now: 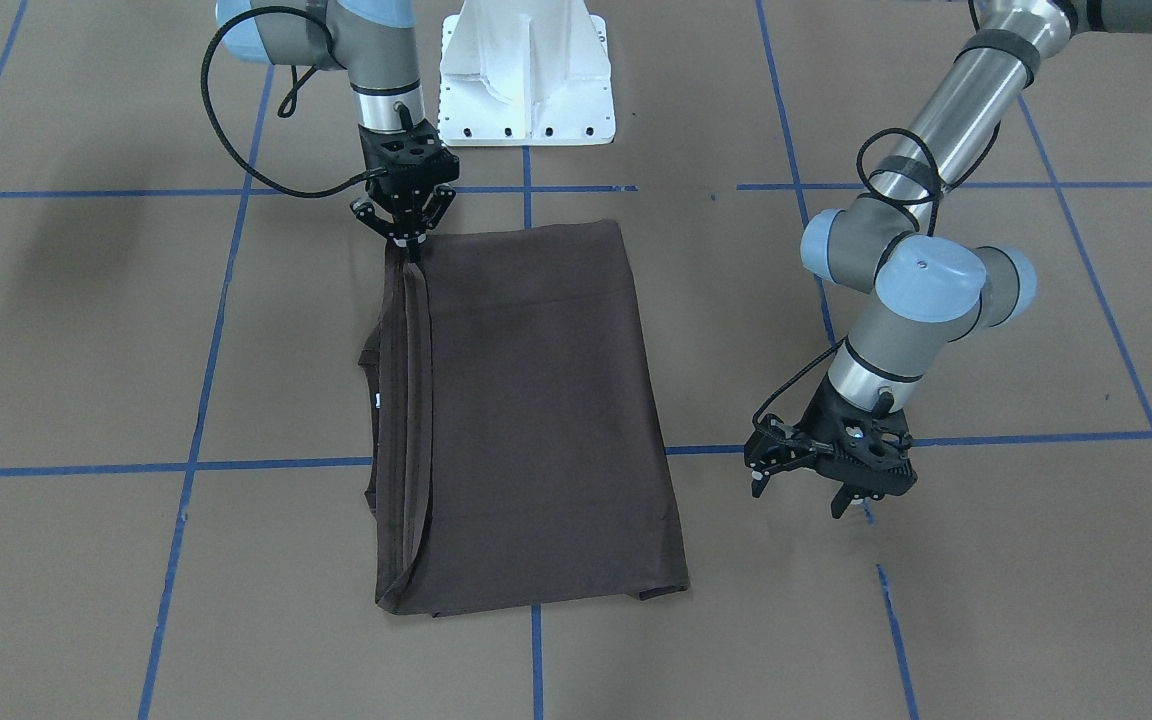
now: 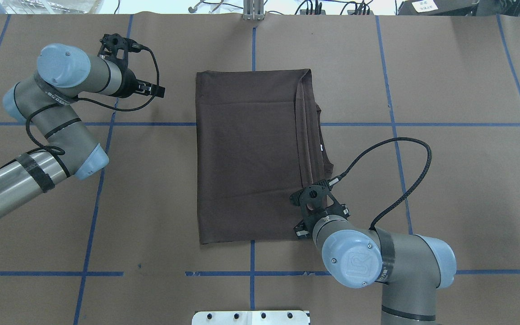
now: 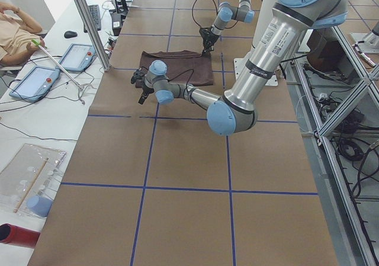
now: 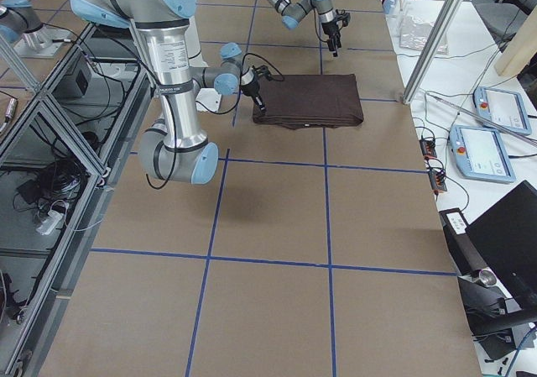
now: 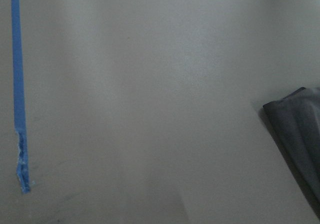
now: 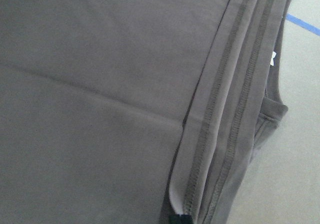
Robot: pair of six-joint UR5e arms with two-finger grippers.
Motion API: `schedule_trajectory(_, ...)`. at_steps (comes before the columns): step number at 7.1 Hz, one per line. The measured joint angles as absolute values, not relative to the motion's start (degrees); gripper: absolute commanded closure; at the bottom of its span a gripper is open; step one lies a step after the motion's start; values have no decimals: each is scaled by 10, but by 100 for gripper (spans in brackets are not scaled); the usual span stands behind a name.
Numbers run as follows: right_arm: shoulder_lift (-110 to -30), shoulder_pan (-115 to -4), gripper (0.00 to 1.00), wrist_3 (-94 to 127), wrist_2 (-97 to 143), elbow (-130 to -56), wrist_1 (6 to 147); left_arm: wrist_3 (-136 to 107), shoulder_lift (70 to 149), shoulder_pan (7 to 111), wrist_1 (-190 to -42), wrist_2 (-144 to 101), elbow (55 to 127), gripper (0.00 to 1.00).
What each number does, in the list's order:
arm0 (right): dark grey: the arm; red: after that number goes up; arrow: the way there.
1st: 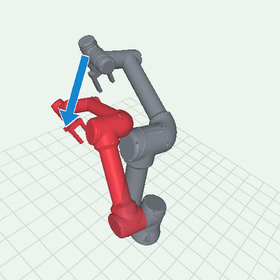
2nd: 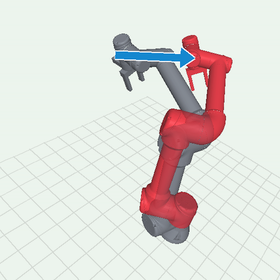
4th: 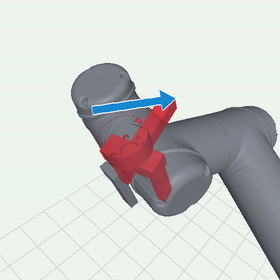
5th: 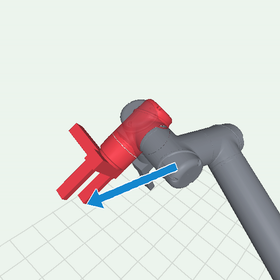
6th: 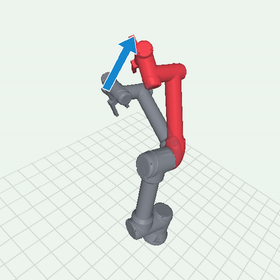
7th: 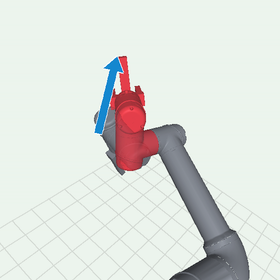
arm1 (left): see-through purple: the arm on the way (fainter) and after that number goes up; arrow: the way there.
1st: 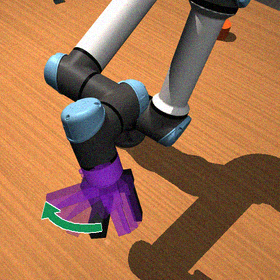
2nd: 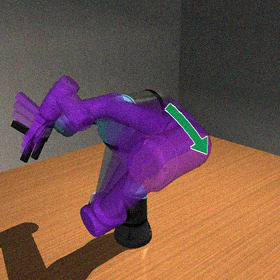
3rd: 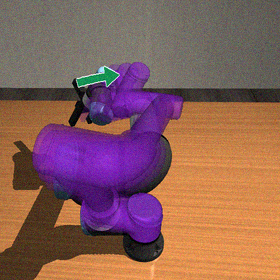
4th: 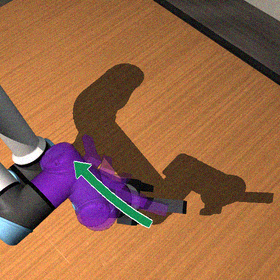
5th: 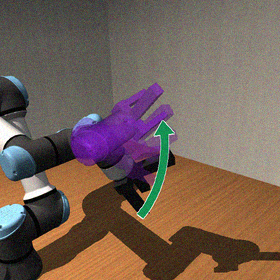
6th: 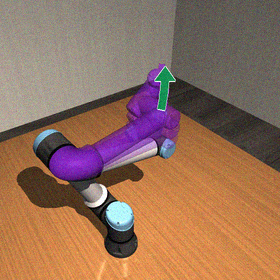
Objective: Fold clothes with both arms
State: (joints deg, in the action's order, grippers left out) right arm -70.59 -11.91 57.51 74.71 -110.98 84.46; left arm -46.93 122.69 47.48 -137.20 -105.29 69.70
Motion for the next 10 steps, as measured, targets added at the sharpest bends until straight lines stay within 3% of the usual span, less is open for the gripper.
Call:
schedule_trajectory(2, -741, -120, 100, 630, 746, -1129, 843, -469, 1227, 473, -1372, -1053, 697, 0)
schedule_trajectory(3, -754, -118, 46, 656, 745, -1135, 842, -469, 1227, 472, -1372, -1052, 697, 0)
schedule_trajectory(4, -763, -114, 0, 683, 743, -1136, 842, -469, 1227, 472, -1372, -1052, 697, 0)
schedule_trajectory(7, -764, -106, 0, 716, 737, -1147, 833, -470, 1227, 472, -1372, -1052, 699, 0)
schedule_trajectory(10, -769, -183, 0, 734, 826, -1168, 728, -524, 1224, 452, -1368, -1054, 736, 0)
